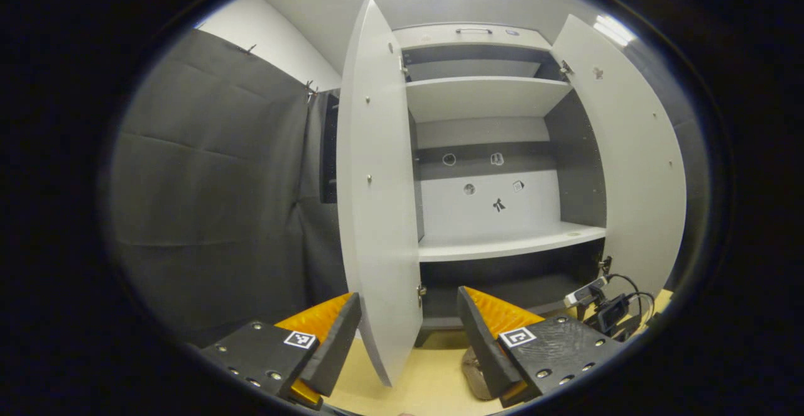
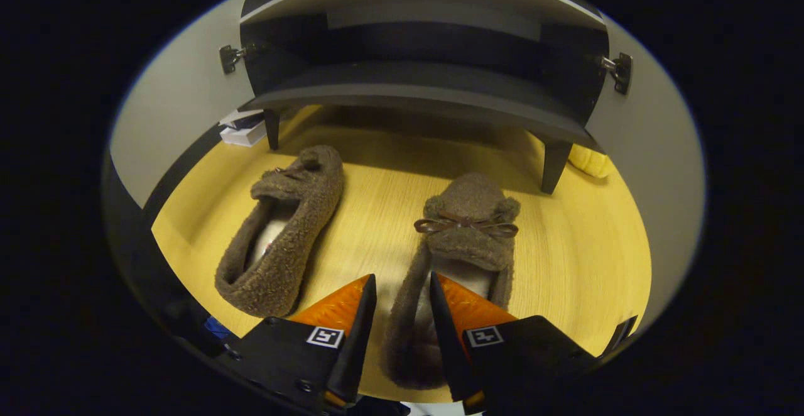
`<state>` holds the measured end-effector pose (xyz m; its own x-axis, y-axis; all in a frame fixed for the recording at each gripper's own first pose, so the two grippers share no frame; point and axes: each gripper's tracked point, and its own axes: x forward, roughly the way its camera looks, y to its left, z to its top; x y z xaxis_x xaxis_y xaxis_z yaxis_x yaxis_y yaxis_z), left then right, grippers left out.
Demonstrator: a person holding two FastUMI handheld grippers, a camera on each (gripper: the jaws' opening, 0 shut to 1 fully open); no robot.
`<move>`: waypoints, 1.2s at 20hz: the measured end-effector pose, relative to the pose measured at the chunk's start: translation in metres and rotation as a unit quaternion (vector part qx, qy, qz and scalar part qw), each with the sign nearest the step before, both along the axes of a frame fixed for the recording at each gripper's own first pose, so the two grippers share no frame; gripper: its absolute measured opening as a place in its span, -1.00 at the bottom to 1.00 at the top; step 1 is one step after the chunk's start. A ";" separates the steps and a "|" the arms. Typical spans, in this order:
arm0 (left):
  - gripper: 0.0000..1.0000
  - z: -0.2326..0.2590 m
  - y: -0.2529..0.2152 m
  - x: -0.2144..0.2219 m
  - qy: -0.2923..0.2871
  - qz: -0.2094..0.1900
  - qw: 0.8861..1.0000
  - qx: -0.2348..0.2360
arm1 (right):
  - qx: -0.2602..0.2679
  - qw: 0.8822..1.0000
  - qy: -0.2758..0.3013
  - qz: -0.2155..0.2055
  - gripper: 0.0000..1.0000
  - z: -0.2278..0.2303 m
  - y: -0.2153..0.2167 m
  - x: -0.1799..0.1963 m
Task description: Grab one shoe with the right hand and put it into the shoe cabinet, grab the other shoe with the left hand and put it into the shoe cabinet; then close the right door with the right hand and the left door with the left hand.
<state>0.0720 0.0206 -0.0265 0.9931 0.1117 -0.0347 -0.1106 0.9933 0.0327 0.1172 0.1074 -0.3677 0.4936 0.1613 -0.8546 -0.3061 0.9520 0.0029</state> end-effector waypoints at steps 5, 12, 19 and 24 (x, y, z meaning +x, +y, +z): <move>0.78 -0.003 -0.004 0.002 0.004 -0.006 1.000 0.002 | -0.003 1.000 -0.005 -0.011 -0.51 0.007 -0.009 0.009; 0.78 -0.001 -0.021 0.005 0.002 -0.023 1.000 0.007 | 0.037 0.999 -0.038 -0.007 -1.00 0.046 -0.012 0.002; 0.78 -0.005 -0.049 0.009 0.004 -0.055 0.998 0.012 | 0.092 0.993 -0.076 -0.009 -1.00 0.113 -0.005 0.012; 0.78 -0.014 -0.062 0.017 0.010 -0.073 0.997 0.007 | 0.109 0.983 -0.145 0.008 -0.96 0.183 -0.004 0.027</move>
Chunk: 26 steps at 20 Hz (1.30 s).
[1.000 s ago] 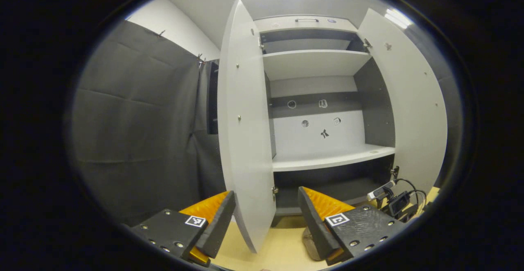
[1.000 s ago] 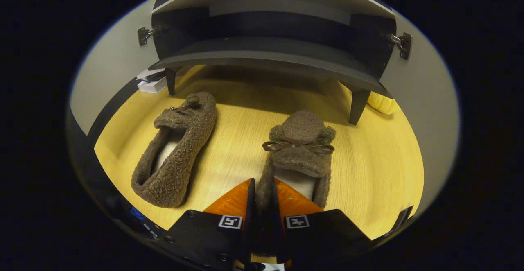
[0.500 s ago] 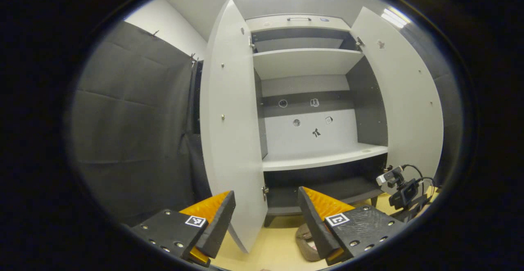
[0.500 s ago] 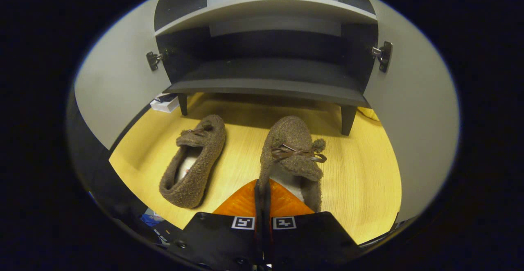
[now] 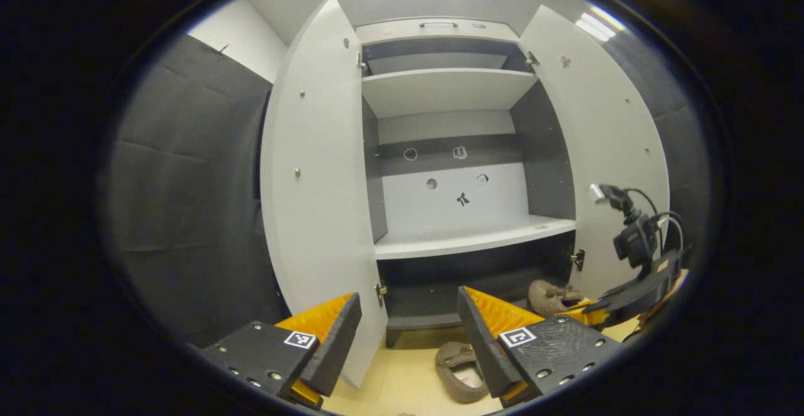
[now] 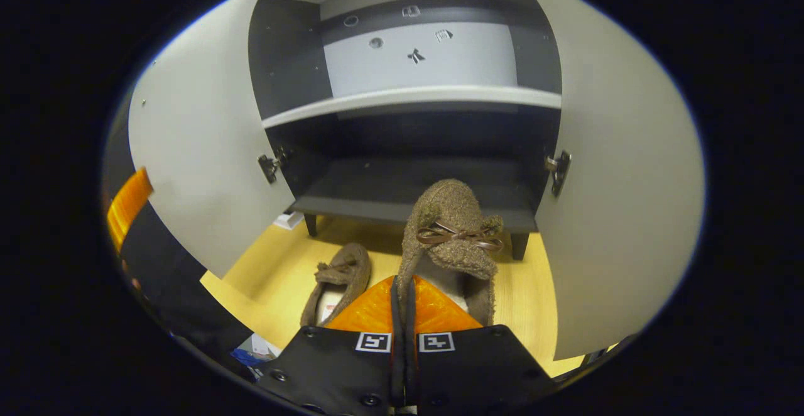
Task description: Grab one shoe with the right hand and put it into the shoe cabinet, grab the other shoe with the left hand and put it into the shoe cabinet; then close the right door with the right hand and the left door with the left hand.
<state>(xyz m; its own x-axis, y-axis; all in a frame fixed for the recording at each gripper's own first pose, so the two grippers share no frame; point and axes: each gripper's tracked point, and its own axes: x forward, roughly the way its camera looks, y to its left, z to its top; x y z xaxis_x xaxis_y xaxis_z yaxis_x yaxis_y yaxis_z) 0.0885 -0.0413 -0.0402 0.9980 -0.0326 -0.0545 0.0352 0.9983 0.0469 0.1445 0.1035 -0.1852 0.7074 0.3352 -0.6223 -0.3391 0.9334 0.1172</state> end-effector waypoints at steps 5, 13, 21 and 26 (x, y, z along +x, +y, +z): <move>0.78 -0.006 -0.010 0.013 -0.001 -0.017 1.000 -0.006 | 0.007 0.997 -0.070 0.021 -0.96 0.069 0.012 0.017; 0.78 -0.028 -0.016 0.024 0.015 -0.031 0.999 -0.019 | -0.009 0.986 -0.169 0.001 -1.00 0.148 0.015 0.090; 0.84 -0.071 -0.016 0.020 0.059 -0.038 0.997 -0.024 | -0.024 0.985 -0.164 -0.040 -0.96 0.179 0.021 0.214; 0.79 -0.100 -0.012 0.019 0.090 -0.035 0.995 -0.032 | -0.036 0.987 -0.143 -0.070 -0.78 0.167 0.023 0.251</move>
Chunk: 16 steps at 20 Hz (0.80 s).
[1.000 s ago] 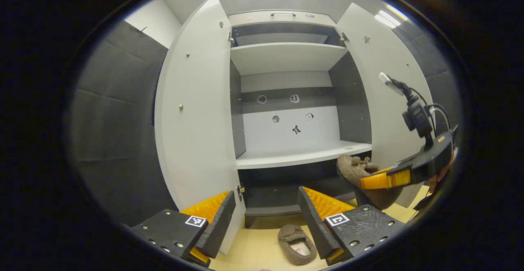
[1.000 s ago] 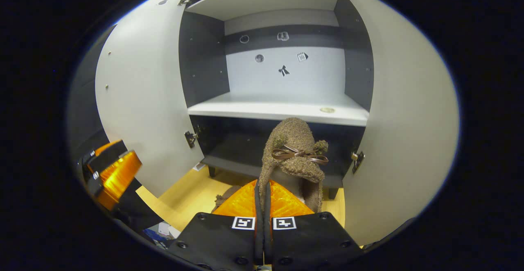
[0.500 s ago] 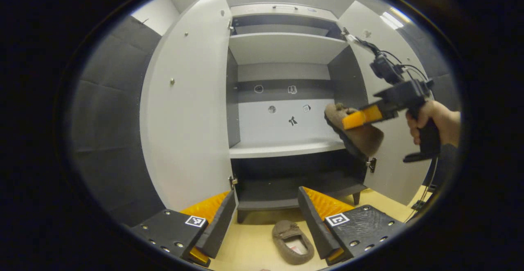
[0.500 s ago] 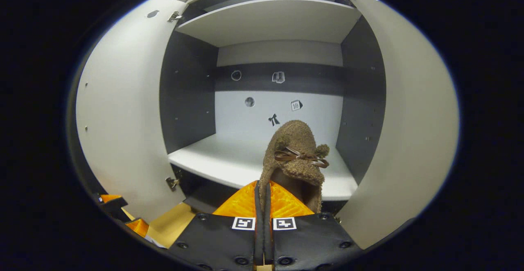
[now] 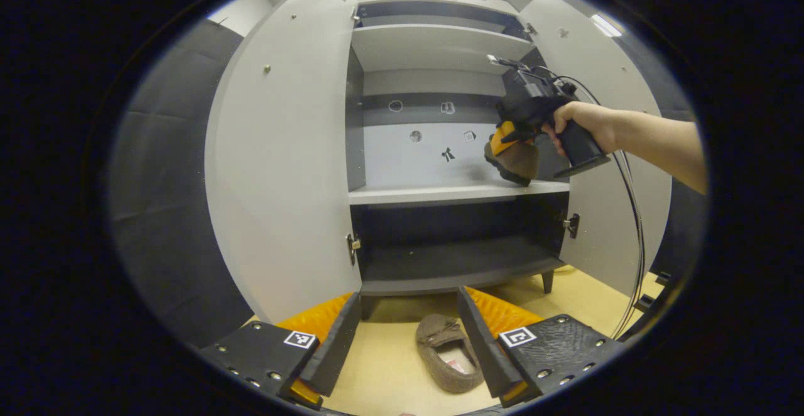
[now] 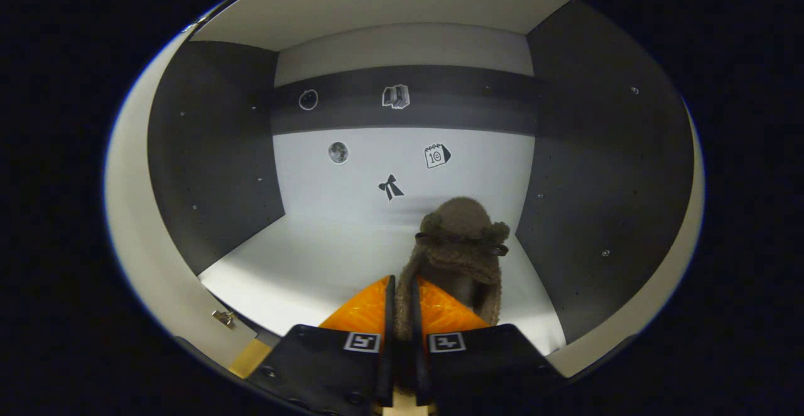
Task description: Grab one shoe with the right hand and put it into the shoe cabinet, grab the other shoe with the left hand and put it into the shoe cabinet; then close the right door with the right hand and the left door with the left hand.
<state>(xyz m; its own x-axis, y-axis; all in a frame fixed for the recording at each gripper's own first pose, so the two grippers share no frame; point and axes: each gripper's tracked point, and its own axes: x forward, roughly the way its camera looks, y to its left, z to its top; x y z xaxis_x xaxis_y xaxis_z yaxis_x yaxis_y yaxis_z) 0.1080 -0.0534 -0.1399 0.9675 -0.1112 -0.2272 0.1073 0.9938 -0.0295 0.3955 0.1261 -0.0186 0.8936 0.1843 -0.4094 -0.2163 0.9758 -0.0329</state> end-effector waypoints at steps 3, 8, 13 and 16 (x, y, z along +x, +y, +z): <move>0.79 -0.019 0.006 0.005 0.025 0.007 1.000 -0.009 | -0.001 0.999 -0.038 0.011 -0.21 0.021 0.005 -0.007; 0.79 -0.061 0.006 0.020 0.079 0.006 0.997 -0.020 | -0.018 0.992 -0.126 0.001 0.96 0.059 -0.016 -0.045; 0.80 -0.114 -0.005 0.029 0.144 -0.017 0.989 -0.007 | -0.029 0.983 -0.182 0.006 0.95 0.077 -0.032 -0.108; 0.94 -0.145 -0.012 0.029 0.193 -0.028 0.981 -0.009 | -0.035 0.980 -0.196 0.012 0.96 0.072 -0.036 -0.146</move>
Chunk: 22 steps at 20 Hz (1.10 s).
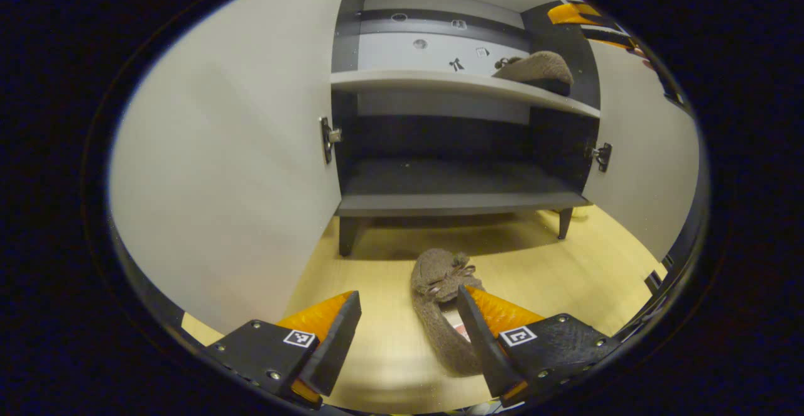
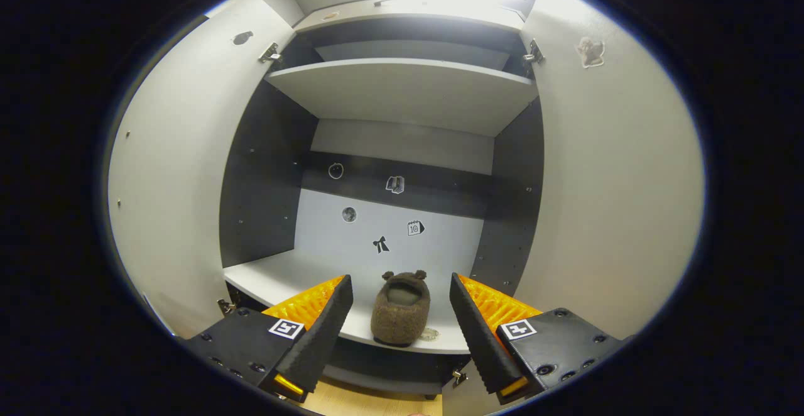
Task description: Grab one shoe with the right hand and put it into the shoe cabinet, grab the other shoe with the left hand and put it into the shoe cabinet; then close the right door with the right hand and the left door with the left hand.
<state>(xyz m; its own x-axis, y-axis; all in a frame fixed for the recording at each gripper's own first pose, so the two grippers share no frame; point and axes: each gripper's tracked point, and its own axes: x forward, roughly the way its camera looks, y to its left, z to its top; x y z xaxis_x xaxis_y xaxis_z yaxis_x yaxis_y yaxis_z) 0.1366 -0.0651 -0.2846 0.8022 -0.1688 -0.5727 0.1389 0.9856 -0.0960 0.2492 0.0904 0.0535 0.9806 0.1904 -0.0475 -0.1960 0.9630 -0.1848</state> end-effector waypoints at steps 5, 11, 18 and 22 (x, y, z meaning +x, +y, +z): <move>0.94 -0.052 -0.009 0.001 0.086 -0.003 0.996 -0.015 | 0.024 0.999 0.033 0.027 0.96 -0.032 0.003 -0.058; 0.65 -0.081 -0.030 0.004 0.137 -0.020 0.990 -0.016 | 0.020 0.995 0.096 0.017 0.95 -0.073 -0.012 -0.091; -0.77 -0.085 -0.033 0.014 0.134 0.012 0.991 0.008 | 0.010 0.988 0.150 -0.019 0.96 -0.115 -0.046 -0.128; -0.94 -0.072 -0.032 0.016 0.130 0.017 0.991 -0.013 | 0.005 0.987 0.159 -0.033 0.96 -0.122 -0.061 -0.137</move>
